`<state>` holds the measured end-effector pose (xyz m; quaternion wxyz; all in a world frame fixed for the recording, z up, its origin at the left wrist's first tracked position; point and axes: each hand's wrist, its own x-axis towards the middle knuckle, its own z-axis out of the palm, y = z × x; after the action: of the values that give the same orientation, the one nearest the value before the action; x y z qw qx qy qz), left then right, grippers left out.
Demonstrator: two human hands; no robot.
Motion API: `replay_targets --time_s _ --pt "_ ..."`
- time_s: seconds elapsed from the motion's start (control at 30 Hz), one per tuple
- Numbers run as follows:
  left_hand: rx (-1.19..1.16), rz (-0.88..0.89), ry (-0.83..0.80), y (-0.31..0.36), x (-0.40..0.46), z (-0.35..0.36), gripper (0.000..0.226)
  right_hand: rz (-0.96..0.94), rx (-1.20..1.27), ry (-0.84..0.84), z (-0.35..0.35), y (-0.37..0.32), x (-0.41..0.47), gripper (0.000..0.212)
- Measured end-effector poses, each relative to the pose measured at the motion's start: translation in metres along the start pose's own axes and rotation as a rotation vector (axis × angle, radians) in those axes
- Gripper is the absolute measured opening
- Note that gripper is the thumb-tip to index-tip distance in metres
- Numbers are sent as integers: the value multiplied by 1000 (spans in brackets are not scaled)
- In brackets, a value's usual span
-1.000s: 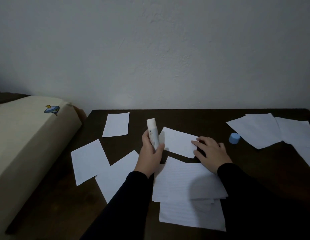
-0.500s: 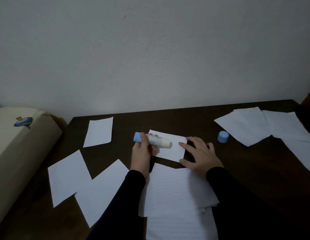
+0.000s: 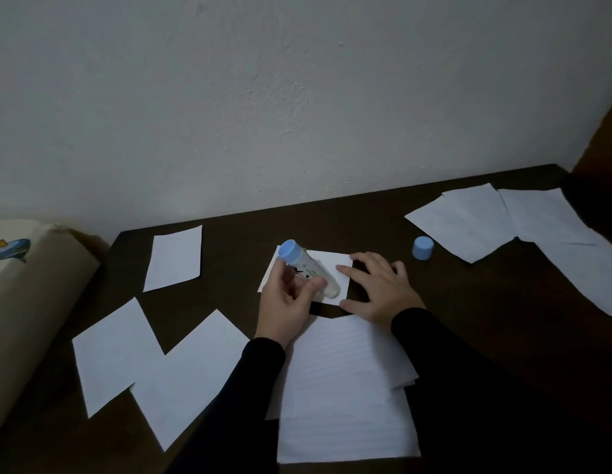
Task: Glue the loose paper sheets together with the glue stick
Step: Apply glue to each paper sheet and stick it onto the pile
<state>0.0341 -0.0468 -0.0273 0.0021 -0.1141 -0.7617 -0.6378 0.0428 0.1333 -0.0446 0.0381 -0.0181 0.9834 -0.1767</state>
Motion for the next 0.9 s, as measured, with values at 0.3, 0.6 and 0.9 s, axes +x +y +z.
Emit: replay_targets --time_s 0.3,0.6,0.9 --pt "290 194 -82 -3 -2 2 35 -12 -16 61 4 -2 -2 64" --pt "358 213 -31 -8 0 2 36 -9 -52 72 5 -3 -1 61" --pt "367 145 161 -11 4 0 38 5 -50 52 3 -3 -1 62"
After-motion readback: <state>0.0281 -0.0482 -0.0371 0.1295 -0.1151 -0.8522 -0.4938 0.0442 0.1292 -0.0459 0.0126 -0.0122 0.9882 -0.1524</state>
